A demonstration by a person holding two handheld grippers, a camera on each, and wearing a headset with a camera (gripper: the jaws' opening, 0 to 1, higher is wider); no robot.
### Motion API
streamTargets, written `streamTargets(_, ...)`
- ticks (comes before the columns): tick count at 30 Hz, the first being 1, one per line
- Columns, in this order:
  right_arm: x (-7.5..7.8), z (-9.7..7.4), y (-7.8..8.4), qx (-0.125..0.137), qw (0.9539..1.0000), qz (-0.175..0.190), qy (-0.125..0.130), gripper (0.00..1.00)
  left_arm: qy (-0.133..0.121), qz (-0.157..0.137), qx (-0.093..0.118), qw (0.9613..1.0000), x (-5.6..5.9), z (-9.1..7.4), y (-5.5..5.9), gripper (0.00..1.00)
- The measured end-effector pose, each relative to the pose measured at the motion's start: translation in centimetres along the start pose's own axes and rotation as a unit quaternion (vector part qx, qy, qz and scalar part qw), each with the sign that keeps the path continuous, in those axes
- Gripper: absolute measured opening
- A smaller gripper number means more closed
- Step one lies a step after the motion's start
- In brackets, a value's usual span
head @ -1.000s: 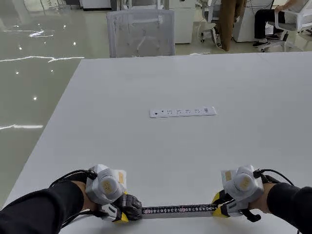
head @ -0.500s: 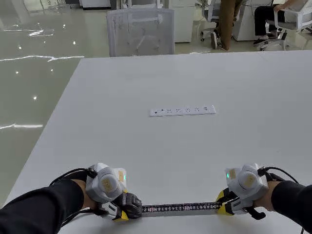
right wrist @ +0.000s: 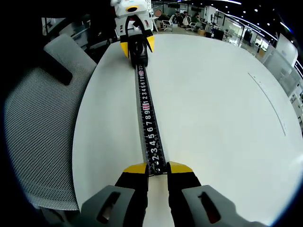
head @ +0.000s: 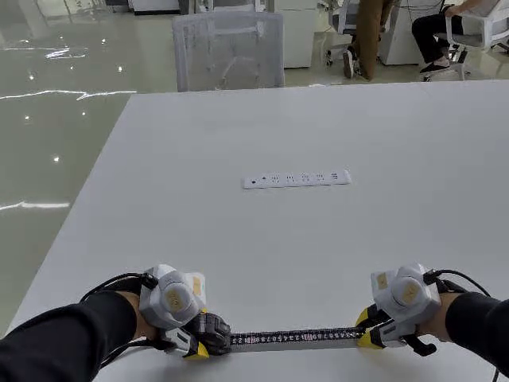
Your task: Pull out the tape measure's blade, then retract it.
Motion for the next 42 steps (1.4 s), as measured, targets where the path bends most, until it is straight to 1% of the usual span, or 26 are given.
streamTargets(17, 0.02, -0.11, 0.20, -0.001, 1.0000, 0.002, 0.002, 0.11, -0.001, -0.001, 0.000, 1.0000, -0.02, 0.03, 0.05, 0.35)
streamTargets(26, 0.00, -0.11, 0.19, 0.001, 1.0000, 0.006, 0.002, 0.11, 0.001, -0.003, 0.004, 1.0000, 0.00, 0.02, 0.00, 0.35)
streamTargets(32, -0.05, -0.05, 0.14, -0.005, 1.0000, 0.003, 0.006, 0.12, 0.002, -0.002, 0.004, 1.0000, 0.00, 0.02, 0.02, 0.35)
streamTargets(33, -0.01, -0.05, 0.16, -0.005, 1.0000, 0.004, 0.006, 0.12, 0.004, -0.004, 0.004, 1.0000, -0.09, 0.06, -0.03, 0.35)
streamTargets(34, 0.02, -0.06, 0.17, -0.005, 1.0000, 0.006, 0.006, 0.12, 0.006, -0.014, 0.005, 0.9999, -0.14, 0.07, -0.08, 0.35)
streamTargets(35, 0.06, -0.04, 0.16, -0.001, 0.9998, 0.020, 0.006, 0.12, 0.014, -0.020, 0.009, 0.9997, -0.20, -0.05, -0.23, 0.36)
streamTargets(36, 0.09, -0.03, 0.14, 0.001, 0.9995, 0.029, 0.006, 0.12, 0.023, -0.034, 0.012, 0.9991, -0.02, -0.12, -0.31, 0.36)
streamTargets(37, 0.09, -0.03, 0.11, 0.001, 0.9995, 0.030, 0.007, 0.13, 0.025, -0.039, 0.016, 0.9988, -0.04, -0.17, -0.46, 0.37)
streamTargets(40, 0.04, -0.01, 0.08, -0.005, 0.9998, 0.020, 0.005, 0.13, 0.024, -0.033, 0.014, 0.9991, -0.05, -0.19, -0.43, 0.37)
streamTargets(42, 0.08, 0.02, -0.03, -0.010, 0.9998, 0.017, 0.001, 0.13, 0.025, -0.043, 0.019, 0.9986, -0.12, -0.28, -0.42, 0.37)
Point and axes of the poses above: the centre of the closed fingertips' face, and the gripper's own axes: z roughly forward along the fingers, x roughly to its right, y roughly out of its underside, the point moved 2 cm from there along -z, roughly backward along the fingers, and after that the axes turned 7 degrees about -z, right-handed, at the moved point
